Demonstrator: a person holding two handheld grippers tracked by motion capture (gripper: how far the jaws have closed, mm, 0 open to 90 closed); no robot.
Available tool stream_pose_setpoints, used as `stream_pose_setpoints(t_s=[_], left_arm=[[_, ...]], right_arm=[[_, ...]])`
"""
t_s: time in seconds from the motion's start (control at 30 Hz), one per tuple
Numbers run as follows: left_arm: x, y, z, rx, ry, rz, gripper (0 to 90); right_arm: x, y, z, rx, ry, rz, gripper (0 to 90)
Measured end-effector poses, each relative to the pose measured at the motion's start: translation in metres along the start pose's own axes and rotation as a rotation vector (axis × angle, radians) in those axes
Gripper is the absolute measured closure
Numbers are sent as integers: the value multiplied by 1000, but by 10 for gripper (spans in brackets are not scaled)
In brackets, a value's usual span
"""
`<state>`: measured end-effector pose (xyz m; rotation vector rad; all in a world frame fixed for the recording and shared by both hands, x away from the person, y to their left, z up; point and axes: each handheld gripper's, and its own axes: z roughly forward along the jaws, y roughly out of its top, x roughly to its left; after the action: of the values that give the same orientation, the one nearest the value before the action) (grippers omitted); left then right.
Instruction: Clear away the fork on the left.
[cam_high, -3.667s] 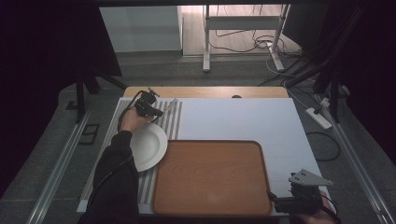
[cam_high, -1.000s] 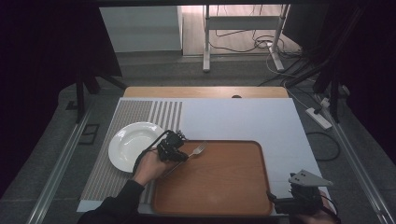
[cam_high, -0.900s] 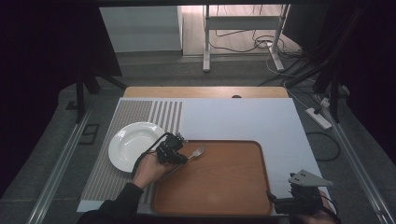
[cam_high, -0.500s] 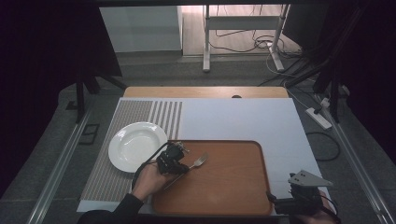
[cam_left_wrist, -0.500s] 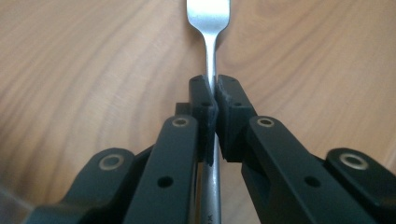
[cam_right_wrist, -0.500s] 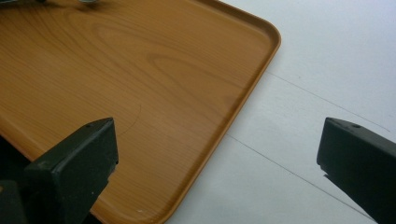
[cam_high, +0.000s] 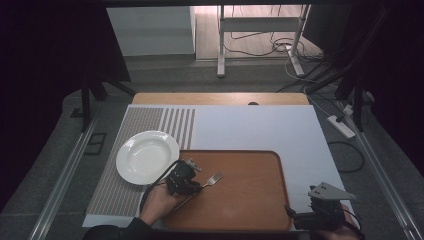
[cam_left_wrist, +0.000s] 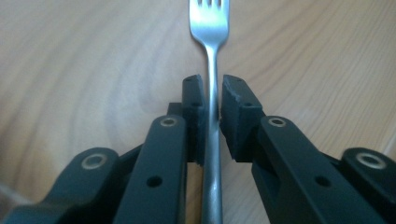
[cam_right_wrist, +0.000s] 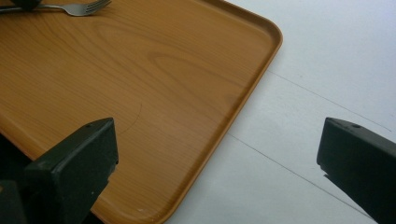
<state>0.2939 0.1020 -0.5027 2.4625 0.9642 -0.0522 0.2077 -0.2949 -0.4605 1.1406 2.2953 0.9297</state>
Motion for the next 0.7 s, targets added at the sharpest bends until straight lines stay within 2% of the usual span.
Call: stream_pose_setpoints(t_s=[0.1, 0.13, 0.27, 0.4, 0.7], left_arm=[[-2, 4, -2, -28, -29, 7, 891], [-4, 5, -1, -30, -41, 16, 894], [-10, 10, 11, 8, -50, 51, 895], [-10, 11, 18, 36, -33, 75, 895], [2, 6, 12, 40, 10, 53, 895]], right_arm=[[0, 0, 0, 1, 2, -2, 0], [0, 0, 0, 1, 1, -3, 0], [1, 0, 0, 3, 1, -6, 0], [1, 0, 0, 2, 2, -6, 0], [1, 0, 1, 6, 1, -6, 0]])
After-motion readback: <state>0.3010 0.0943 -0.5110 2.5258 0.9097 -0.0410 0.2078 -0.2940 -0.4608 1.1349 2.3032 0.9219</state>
